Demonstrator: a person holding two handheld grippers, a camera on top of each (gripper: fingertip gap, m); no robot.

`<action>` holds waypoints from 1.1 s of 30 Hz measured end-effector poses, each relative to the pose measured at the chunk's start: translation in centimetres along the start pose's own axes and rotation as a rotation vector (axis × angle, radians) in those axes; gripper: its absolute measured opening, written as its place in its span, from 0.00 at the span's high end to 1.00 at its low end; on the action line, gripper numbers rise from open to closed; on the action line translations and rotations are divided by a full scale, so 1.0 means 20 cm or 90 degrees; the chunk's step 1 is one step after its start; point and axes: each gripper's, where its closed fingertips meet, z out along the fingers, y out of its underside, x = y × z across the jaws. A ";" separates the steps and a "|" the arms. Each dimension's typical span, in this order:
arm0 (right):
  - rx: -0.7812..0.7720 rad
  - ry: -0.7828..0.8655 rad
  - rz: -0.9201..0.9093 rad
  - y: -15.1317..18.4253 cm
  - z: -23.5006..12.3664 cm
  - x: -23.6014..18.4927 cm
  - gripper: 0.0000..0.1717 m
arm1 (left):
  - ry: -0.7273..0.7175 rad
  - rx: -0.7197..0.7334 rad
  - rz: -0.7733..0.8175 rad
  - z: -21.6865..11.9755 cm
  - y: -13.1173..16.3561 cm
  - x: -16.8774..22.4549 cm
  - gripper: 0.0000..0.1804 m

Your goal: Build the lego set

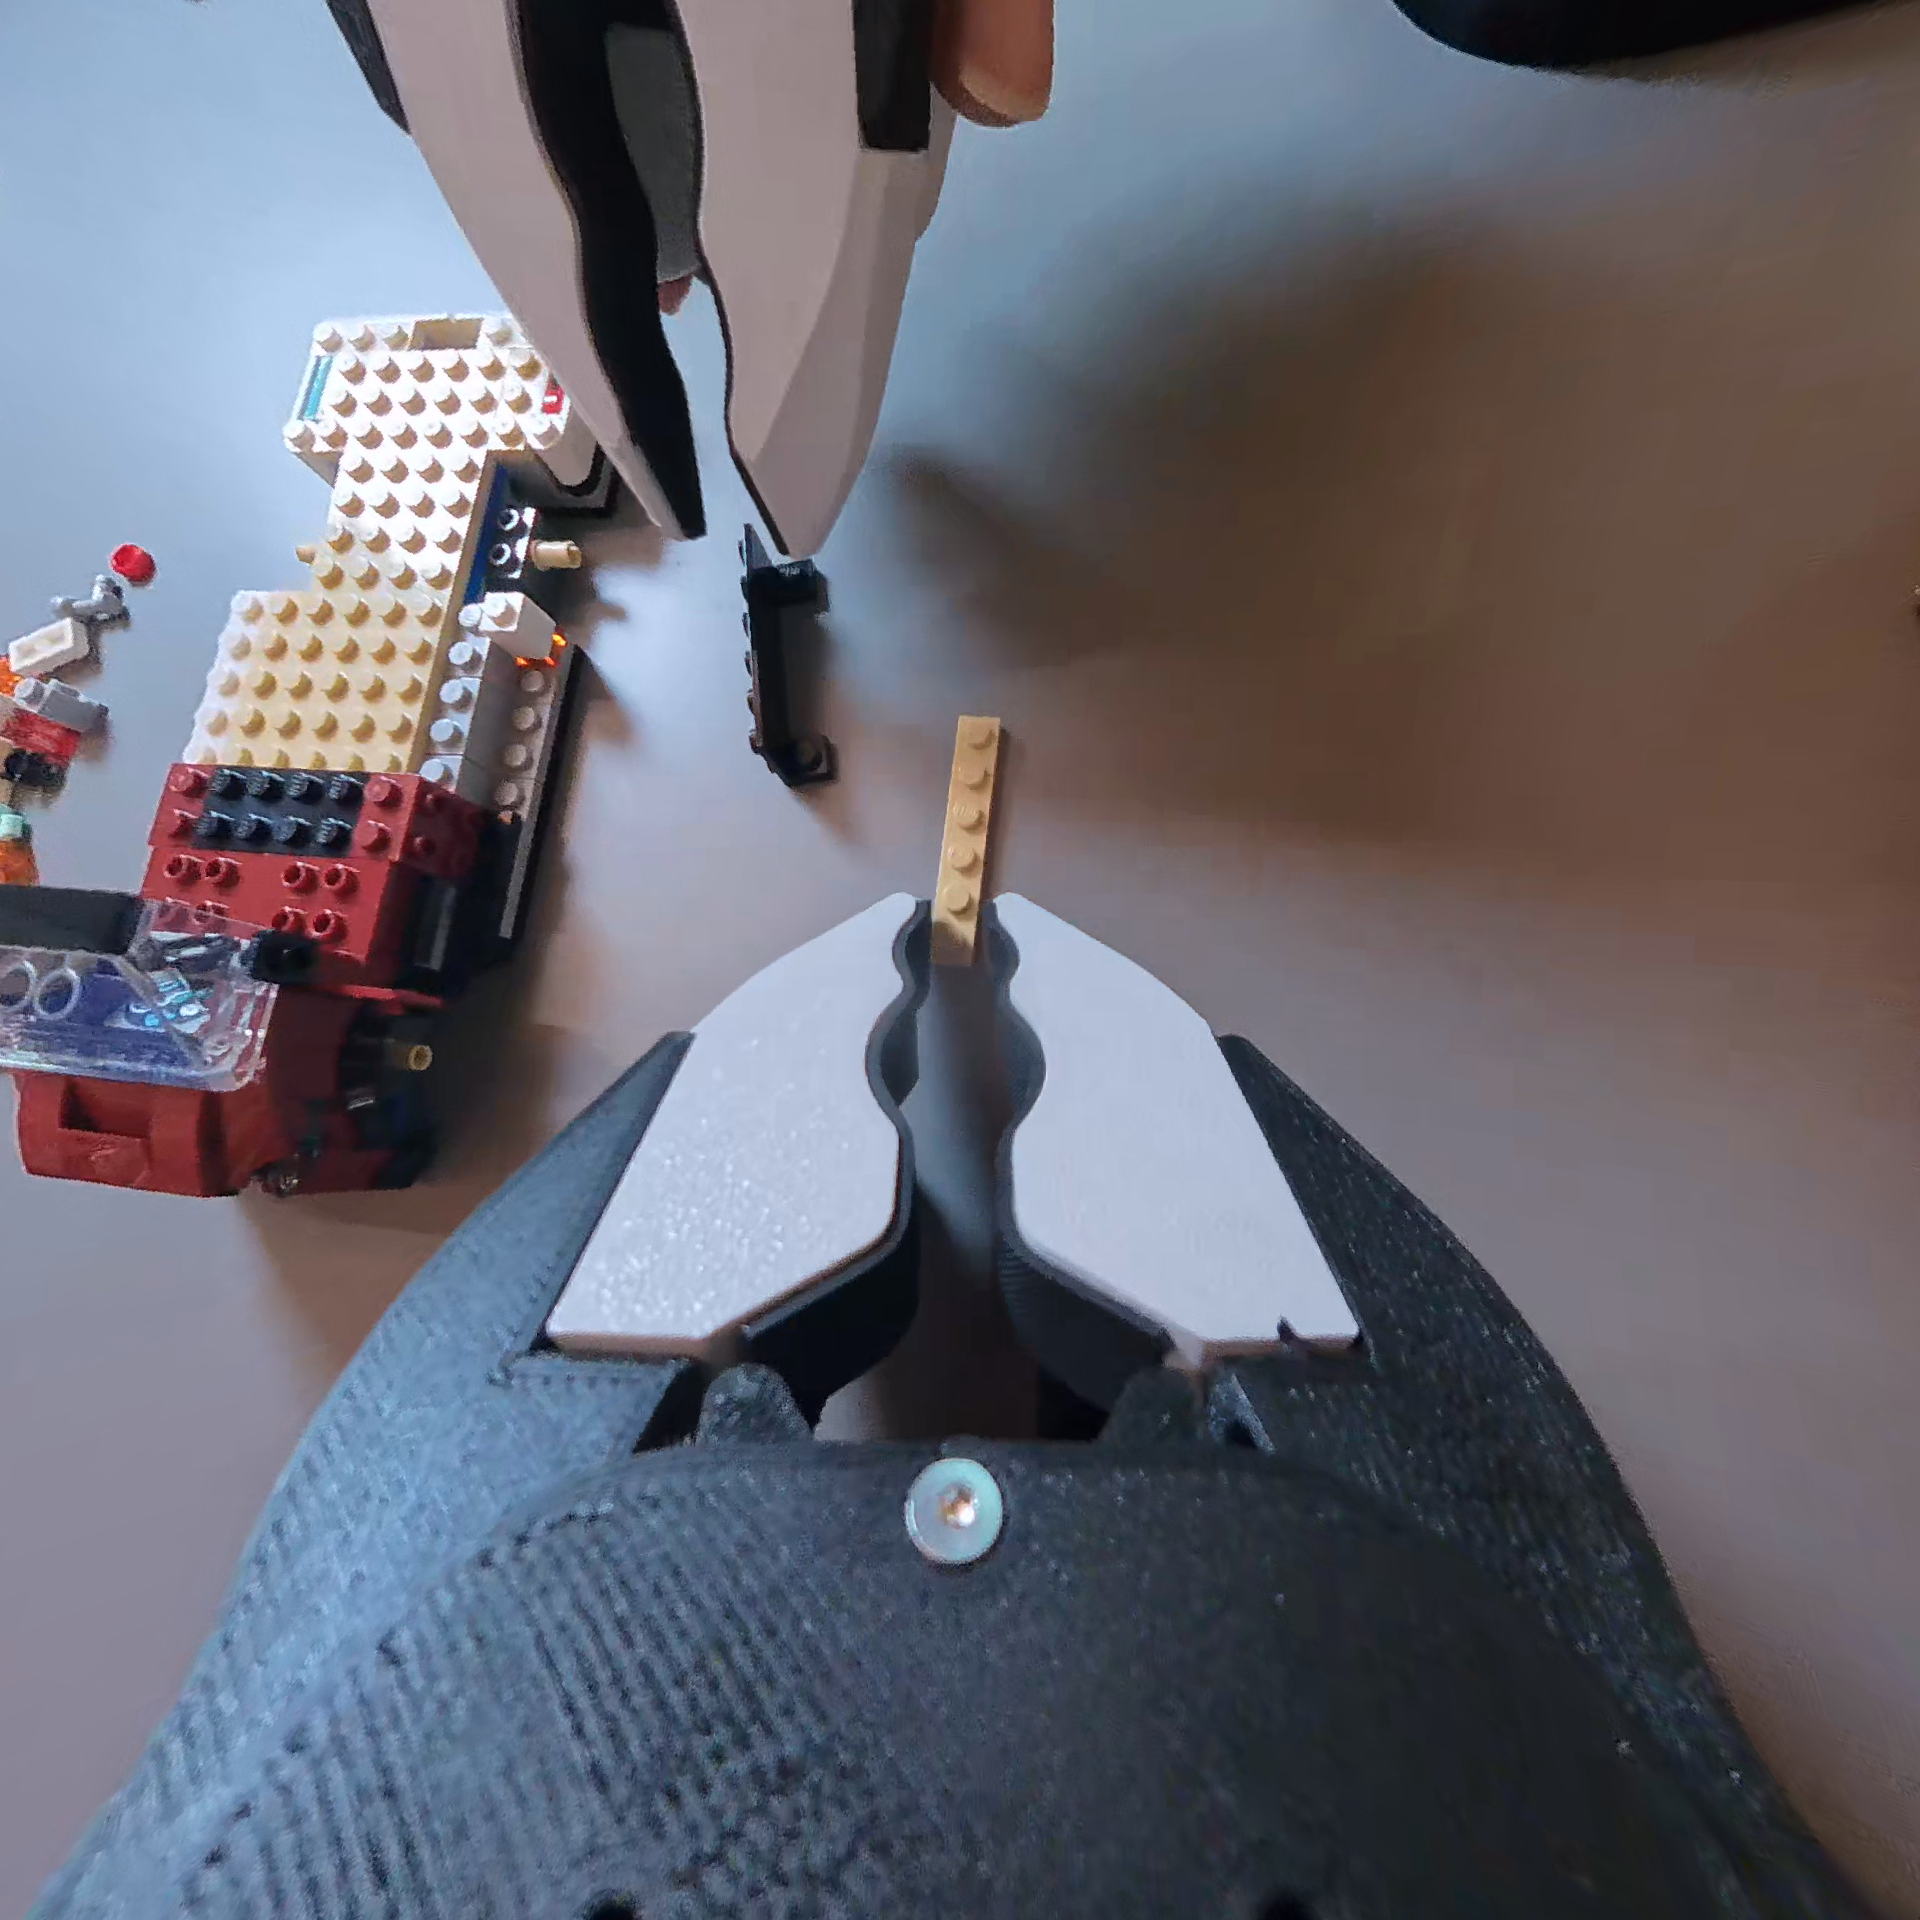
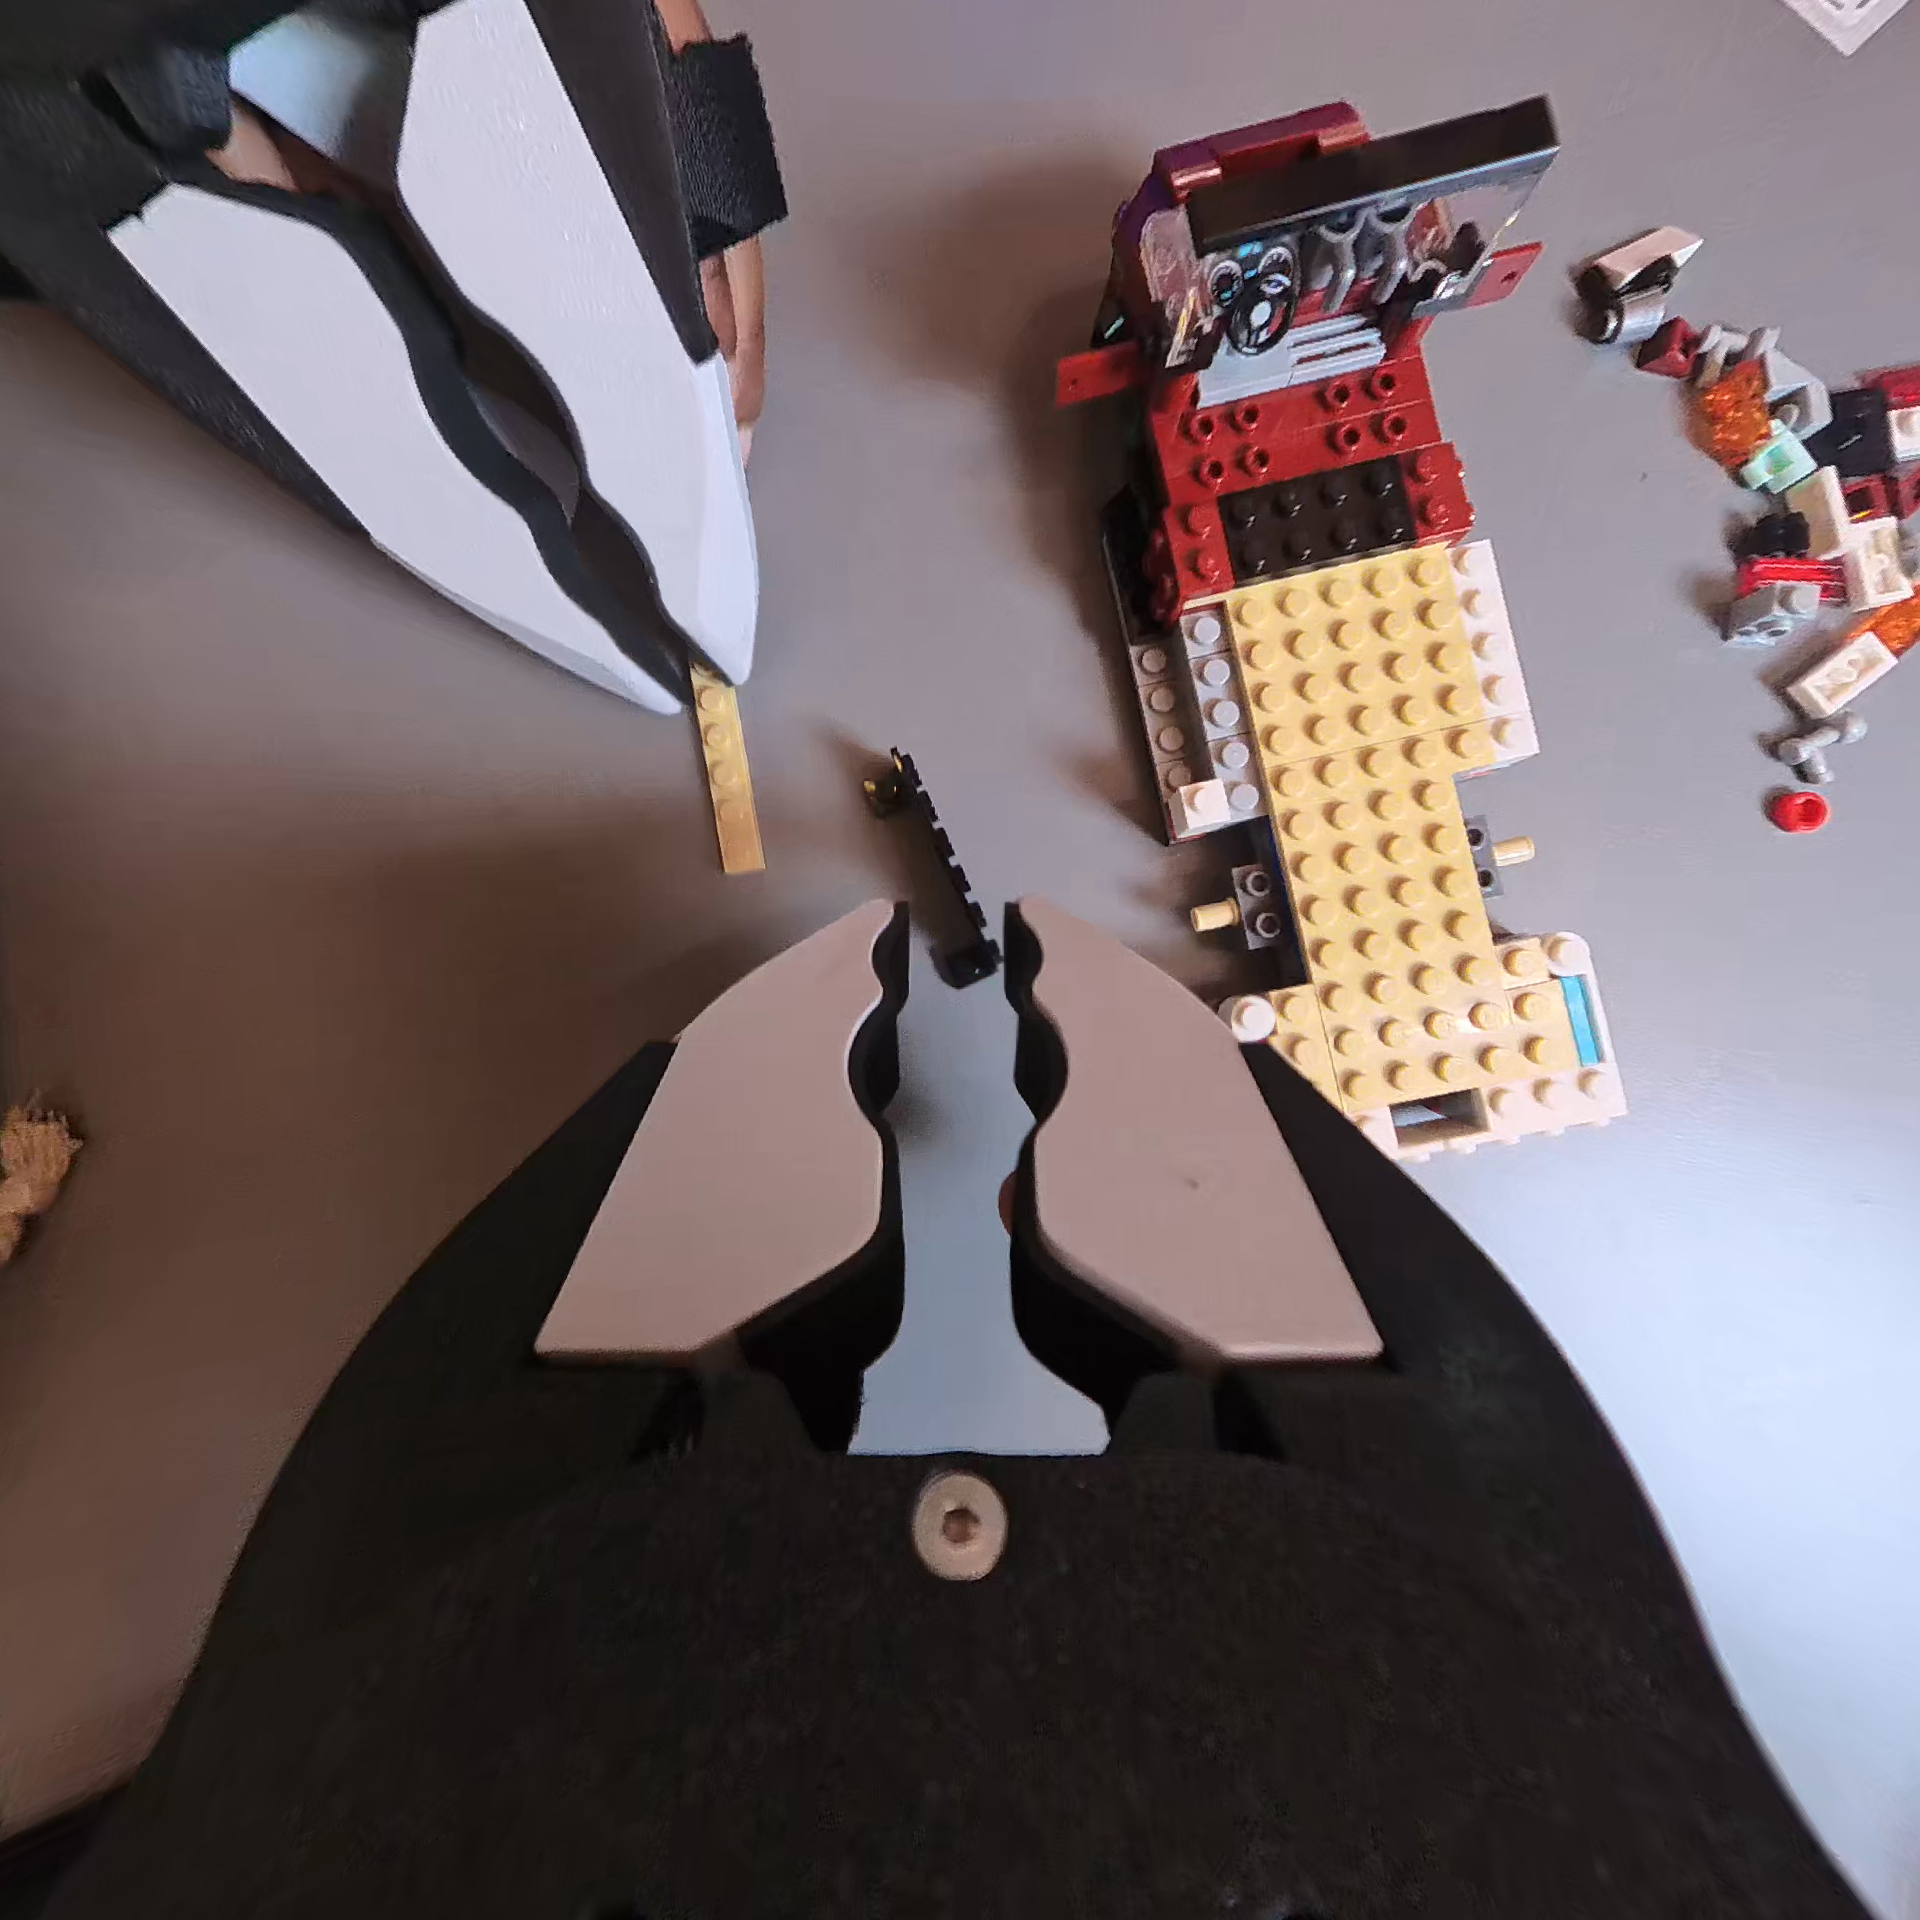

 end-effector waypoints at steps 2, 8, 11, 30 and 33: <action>-0.015 -0.003 -0.015 0.02 0.01 -0.01 0.89 | -0.006 -0.002 0.009 0.00 0.00 0.00 0.96; -0.034 0.007 -0.034 0.01 0.06 -0.01 0.91 | -0.007 -0.008 0.017 0.00 0.00 0.01 0.96; -0.039 0.009 -0.040 0.01 0.07 -0.01 0.95 | -0.006 -0.008 0.022 -0.01 0.00 0.01 0.96; -0.013 0.007 -0.035 0.01 0.04 -0.02 0.93 | 0.035 0.019 -0.004 -0.01 -0.01 0.03 0.89; -0.016 0.013 -0.033 0.03 0.04 -0.02 0.93 | 0.035 0.023 -0.006 -0.01 -0.01 0.03 0.89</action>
